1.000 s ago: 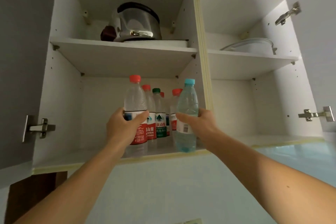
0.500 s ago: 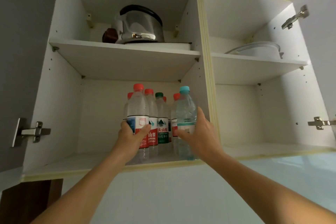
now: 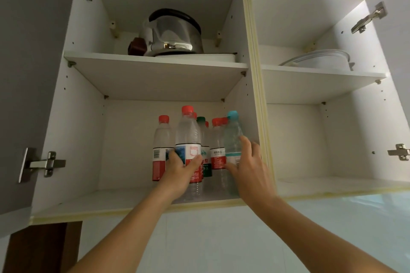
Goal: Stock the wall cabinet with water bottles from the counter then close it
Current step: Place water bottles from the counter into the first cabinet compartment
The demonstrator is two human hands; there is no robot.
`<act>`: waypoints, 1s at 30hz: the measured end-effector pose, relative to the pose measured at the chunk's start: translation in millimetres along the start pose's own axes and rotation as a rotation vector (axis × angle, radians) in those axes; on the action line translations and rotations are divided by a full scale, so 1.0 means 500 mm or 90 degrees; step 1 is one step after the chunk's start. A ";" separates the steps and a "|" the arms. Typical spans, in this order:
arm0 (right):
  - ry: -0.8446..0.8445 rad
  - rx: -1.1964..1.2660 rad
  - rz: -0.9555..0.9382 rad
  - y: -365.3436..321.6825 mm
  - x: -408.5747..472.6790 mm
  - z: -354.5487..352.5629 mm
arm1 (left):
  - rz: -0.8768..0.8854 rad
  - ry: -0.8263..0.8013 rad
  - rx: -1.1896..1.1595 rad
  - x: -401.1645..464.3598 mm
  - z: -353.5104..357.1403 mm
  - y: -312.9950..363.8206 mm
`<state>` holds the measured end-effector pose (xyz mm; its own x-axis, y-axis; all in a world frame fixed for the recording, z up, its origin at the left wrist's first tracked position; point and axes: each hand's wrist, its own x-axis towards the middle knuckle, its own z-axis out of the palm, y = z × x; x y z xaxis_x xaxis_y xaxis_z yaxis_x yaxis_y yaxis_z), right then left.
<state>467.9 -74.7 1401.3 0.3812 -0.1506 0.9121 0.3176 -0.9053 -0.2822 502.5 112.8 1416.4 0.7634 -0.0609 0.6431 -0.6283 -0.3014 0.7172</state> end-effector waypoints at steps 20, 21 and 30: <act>-0.107 0.200 -0.080 -0.098 -0.051 0.050 | 0.080 0.253 0.087 0.012 -0.088 -0.018; -0.123 0.229 -0.044 -0.108 -0.049 0.056 | 0.065 0.249 0.105 0.018 -0.109 -0.023; -0.183 0.328 0.113 -0.121 -0.033 0.078 | -0.034 0.053 0.114 0.078 -0.145 -0.049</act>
<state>476.4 -1.9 1391.7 0.6629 -0.1030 0.7416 0.5793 -0.5569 -0.5952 536.9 186.6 1443.3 0.7757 0.0364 0.6301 -0.5441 -0.4674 0.6968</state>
